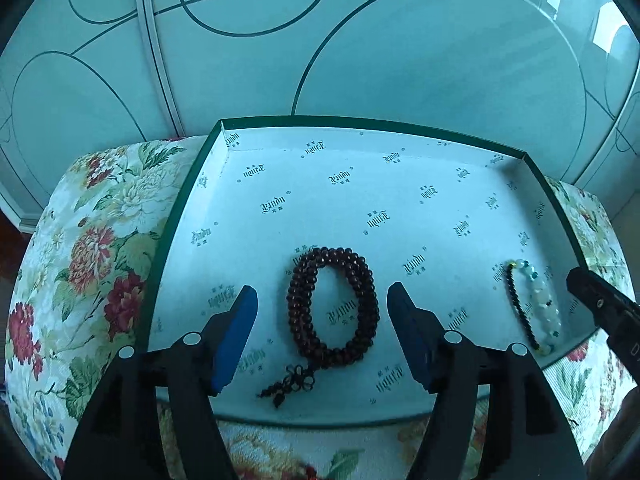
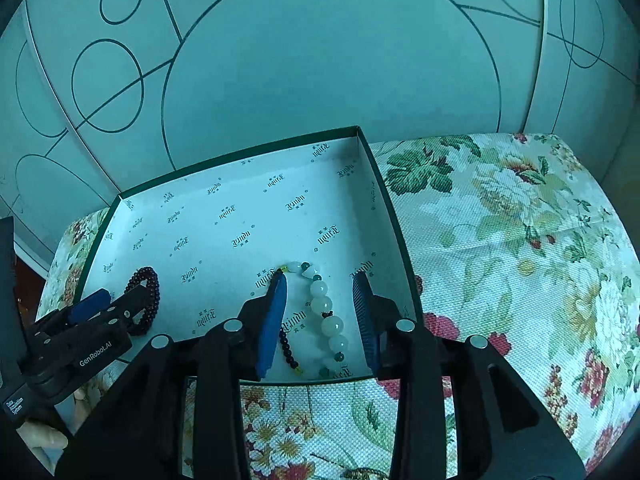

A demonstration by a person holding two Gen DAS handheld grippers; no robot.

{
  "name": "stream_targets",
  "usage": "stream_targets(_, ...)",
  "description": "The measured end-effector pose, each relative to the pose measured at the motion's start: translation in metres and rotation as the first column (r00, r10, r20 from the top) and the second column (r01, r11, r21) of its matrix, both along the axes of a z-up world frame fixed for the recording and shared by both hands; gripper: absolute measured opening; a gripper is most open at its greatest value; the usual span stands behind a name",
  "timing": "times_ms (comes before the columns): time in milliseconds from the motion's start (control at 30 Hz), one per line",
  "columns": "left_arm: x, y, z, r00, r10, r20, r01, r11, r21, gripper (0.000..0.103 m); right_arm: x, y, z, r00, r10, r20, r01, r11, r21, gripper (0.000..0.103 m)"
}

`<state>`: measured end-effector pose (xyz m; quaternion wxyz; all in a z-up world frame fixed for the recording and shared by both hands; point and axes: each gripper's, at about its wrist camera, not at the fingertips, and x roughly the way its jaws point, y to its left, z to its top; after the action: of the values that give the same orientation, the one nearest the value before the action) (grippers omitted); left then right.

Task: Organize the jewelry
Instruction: 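Withdraw both tools from the box and move them over the jade bangle and cord pendant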

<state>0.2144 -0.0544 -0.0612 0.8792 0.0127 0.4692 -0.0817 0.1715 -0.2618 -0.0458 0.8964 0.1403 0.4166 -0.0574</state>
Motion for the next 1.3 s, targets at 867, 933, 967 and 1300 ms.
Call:
stream_targets(867, -0.154, 0.091, -0.008, 0.990, 0.118, -0.081, -0.119, 0.993, -0.012, 0.069, -0.152, 0.032, -0.014, 0.997, 0.043, -0.060, -0.041, 0.999, 0.028, 0.035)
stream_targets(933, -0.157, 0.087, -0.010, 0.991, 0.106, -0.077, -0.107, 0.994, -0.008, 0.069, -0.155, 0.034, -0.015, 0.997, 0.047, -0.062, -0.046, 0.998, 0.032, 0.035)
stream_targets(967, -0.158, 0.085, -0.011, 0.992, 0.099, -0.075, -0.100, 0.995, -0.005, 0.069, -0.155, 0.036, -0.016, 0.997, 0.051, -0.064, -0.049, 0.998, 0.032, 0.035)
stream_targets(1300, -0.158, 0.076, -0.020, 0.996, 0.069, -0.063, -0.069, 0.998, 0.013, 0.077, -0.157, 0.046, -0.020, 0.994, 0.073, -0.076, -0.070, 0.997, 0.033, 0.035)
